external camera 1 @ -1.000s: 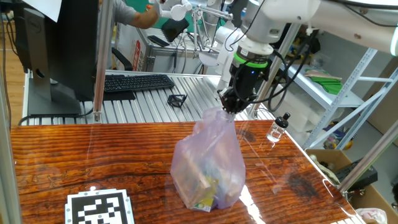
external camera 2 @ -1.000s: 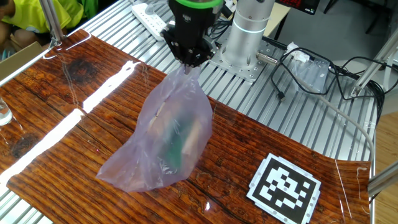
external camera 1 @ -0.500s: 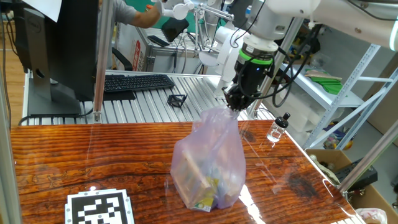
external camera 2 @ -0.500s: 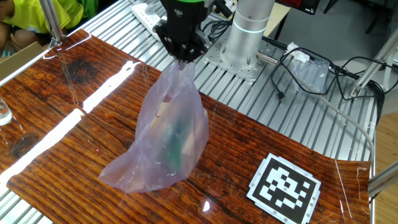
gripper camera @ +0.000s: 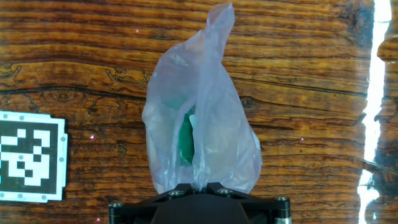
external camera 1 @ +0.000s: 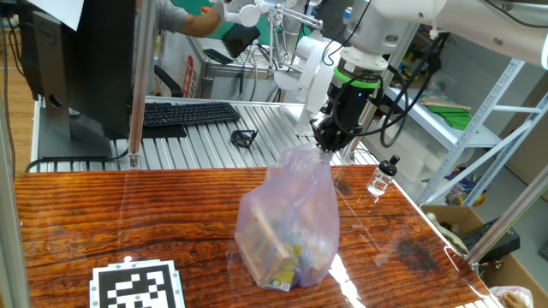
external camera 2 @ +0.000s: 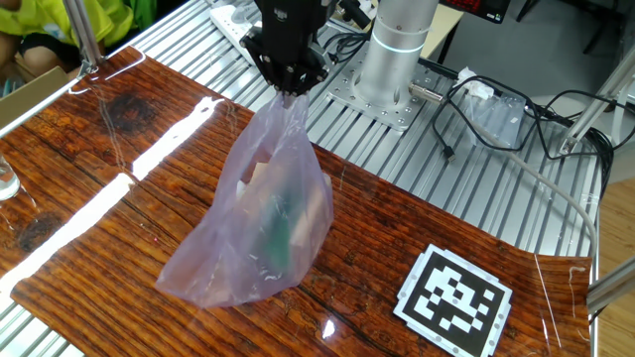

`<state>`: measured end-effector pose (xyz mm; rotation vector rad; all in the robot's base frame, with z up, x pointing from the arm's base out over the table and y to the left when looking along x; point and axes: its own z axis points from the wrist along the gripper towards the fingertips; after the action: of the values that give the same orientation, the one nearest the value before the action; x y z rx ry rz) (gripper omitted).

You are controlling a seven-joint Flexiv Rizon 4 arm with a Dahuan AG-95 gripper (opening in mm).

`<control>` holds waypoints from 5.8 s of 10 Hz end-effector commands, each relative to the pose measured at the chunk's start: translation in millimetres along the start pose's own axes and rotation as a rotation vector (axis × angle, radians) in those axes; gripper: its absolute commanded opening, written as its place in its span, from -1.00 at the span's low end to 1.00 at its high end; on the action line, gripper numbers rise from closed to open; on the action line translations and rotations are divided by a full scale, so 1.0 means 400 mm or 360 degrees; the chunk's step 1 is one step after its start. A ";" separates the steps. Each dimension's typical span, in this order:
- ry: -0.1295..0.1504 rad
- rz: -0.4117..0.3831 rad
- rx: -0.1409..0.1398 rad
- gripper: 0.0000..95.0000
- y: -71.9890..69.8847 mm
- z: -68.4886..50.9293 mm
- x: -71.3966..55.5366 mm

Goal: Pick up a bag of things

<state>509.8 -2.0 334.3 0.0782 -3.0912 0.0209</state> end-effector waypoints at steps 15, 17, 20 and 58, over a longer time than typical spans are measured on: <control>0.0040 -0.0006 0.0011 -1.00 -0.012 -0.006 0.014; 0.0037 -0.0003 0.0011 -1.00 -0.012 -0.006 0.014; 0.0033 -0.0001 0.0020 -1.00 -0.012 -0.006 0.014; -0.0339 -0.0023 -0.0059 -1.00 -0.012 -0.006 0.014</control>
<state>506.8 -6.5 337.8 0.1098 -3.2938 -0.0521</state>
